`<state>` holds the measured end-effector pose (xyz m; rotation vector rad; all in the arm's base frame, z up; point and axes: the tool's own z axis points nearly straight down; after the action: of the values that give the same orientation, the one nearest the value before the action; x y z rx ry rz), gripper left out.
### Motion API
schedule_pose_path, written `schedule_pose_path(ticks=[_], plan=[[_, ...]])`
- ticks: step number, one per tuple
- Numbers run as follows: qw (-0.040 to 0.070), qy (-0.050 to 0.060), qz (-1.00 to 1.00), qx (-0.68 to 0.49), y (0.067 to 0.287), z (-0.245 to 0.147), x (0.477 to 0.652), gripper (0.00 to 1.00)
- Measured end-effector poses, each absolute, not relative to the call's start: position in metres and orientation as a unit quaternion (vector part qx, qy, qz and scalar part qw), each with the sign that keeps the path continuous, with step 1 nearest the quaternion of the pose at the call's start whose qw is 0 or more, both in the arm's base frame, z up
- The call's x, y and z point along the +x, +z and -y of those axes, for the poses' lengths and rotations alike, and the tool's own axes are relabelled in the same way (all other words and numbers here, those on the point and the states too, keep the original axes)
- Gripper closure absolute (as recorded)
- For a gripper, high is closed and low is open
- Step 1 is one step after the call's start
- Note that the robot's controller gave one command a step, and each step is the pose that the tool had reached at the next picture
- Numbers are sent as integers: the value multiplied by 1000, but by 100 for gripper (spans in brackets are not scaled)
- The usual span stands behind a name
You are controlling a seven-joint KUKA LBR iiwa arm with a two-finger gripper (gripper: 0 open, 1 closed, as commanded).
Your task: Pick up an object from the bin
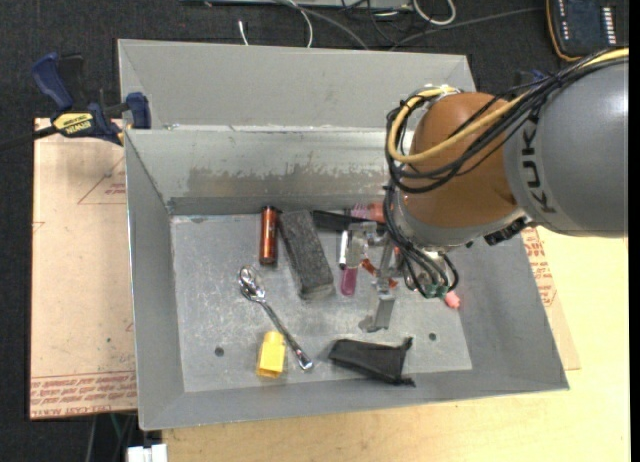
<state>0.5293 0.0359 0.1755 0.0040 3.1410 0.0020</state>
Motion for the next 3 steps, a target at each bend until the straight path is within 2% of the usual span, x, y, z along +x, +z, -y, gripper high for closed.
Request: schedule_pose_path(ticks=[1, 2, 3], plan=[[0, 1, -1000, 1, 175, -36, 529, 0], [-1, 1, -991, 136, 98, -53, 541, 0], [4, 0, -996, 93, 163, -17, 489, 0]])
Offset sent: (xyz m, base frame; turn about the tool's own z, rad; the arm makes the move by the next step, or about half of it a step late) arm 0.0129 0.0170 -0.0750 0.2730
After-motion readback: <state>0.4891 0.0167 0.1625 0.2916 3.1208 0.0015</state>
